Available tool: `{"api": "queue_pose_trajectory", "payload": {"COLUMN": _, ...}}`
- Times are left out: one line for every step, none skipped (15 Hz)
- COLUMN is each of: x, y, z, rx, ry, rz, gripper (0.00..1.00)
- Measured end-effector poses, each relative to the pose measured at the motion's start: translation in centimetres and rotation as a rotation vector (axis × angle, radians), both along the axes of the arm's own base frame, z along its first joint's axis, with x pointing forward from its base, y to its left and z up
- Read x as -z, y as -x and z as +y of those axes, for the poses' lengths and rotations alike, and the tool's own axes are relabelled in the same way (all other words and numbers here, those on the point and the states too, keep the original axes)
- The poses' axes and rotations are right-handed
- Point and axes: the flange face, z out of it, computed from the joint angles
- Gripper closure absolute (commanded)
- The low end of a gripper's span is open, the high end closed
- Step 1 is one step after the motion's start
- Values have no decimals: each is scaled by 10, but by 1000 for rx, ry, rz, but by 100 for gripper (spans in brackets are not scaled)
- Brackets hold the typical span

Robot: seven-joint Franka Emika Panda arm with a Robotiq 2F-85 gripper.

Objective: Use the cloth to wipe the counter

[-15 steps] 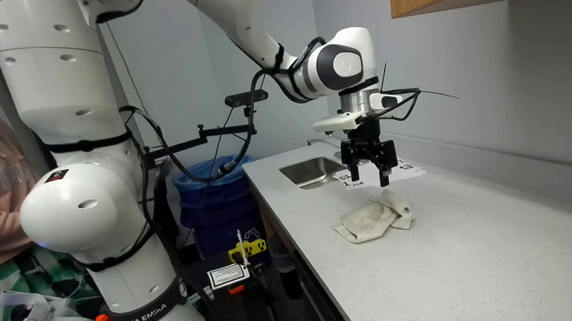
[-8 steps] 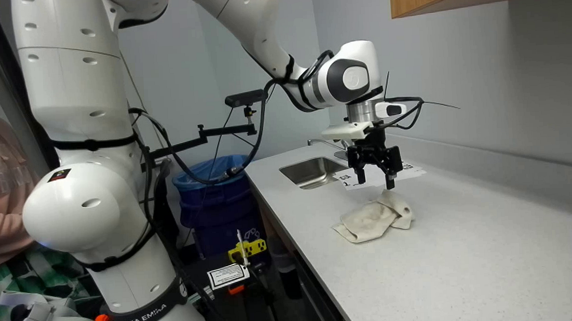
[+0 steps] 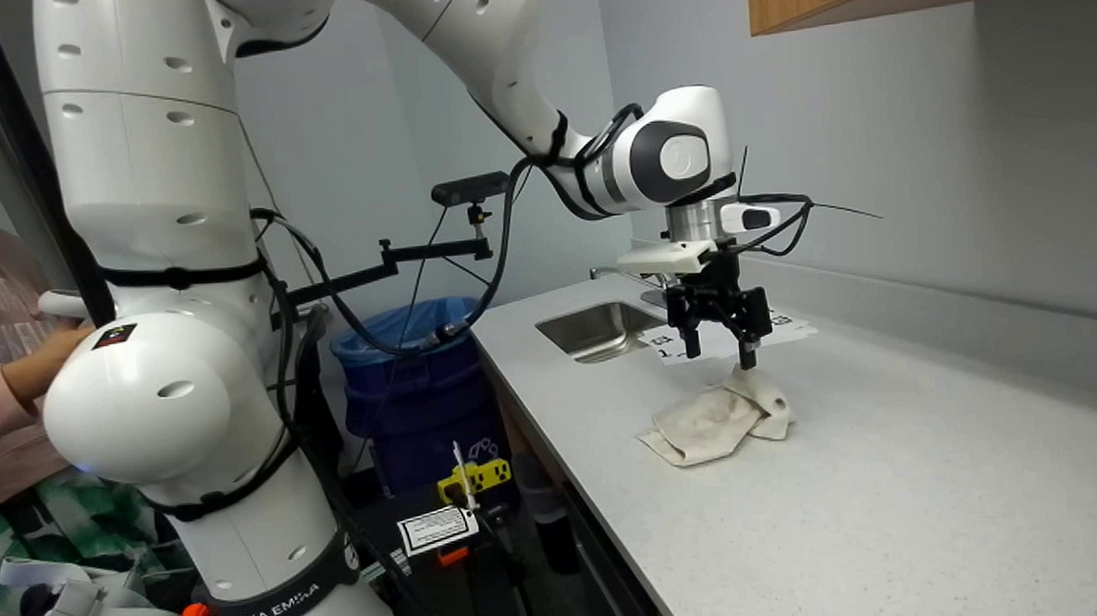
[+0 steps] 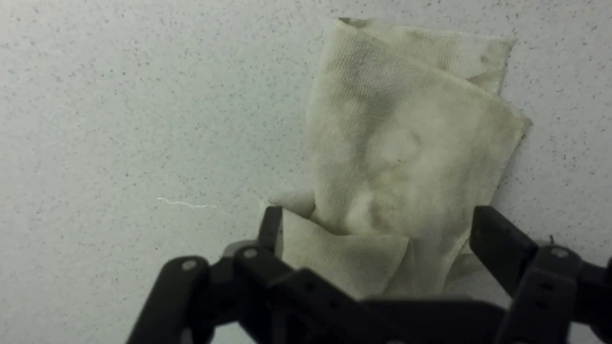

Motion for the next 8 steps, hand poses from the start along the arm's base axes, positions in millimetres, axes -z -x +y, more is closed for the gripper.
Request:
{"api": "queue_pose_trajectory", "payload": {"x": 0, "y": 0, "z": 0, "rx": 1, "ry": 0, "rz": 1, "gripper": 0}}
{"api": "queue_pose_trajectory", "payload": {"x": 1, "y": 0, "z": -1, "rx": 1, "ry": 0, "rz": 2, "gripper": 0}}
{"api": "queue_pose_trajectory", "payload": {"x": 2, "y": 0, "z": -1, "rx": 1, "ry": 0, "rz": 4, "gripper": 0}}
{"api": "queue_pose_trajectory", "payload": {"x": 5, "y": -1, "z": -1, "rx": 1, "ry": 0, "rz": 7, "gripper": 0}}
{"api": "queue_pose_trajectory", "payload": {"x": 8, "y": -4, "z": -1, "rx": 0, "ry": -2, "rz": 6, "gripper": 0}}
{"api": "queue_pose_trajectory", "payload": {"x": 13, "y": -7, "z": 0, "rx": -1, "ry": -5, "rz": 3, "gripper": 0}}
{"api": "queue_pose_trajectory", "payload": {"x": 19, "y": -11, "z": 1, "rx": -3, "ry": -9, "rz": -2, "gripper": 0}}
{"api": "queue_pose_trajectory", "payload": {"x": 26, "y": -16, "z": 2, "rx": -5, "ry": -13, "rz": -8, "gripper": 0}}
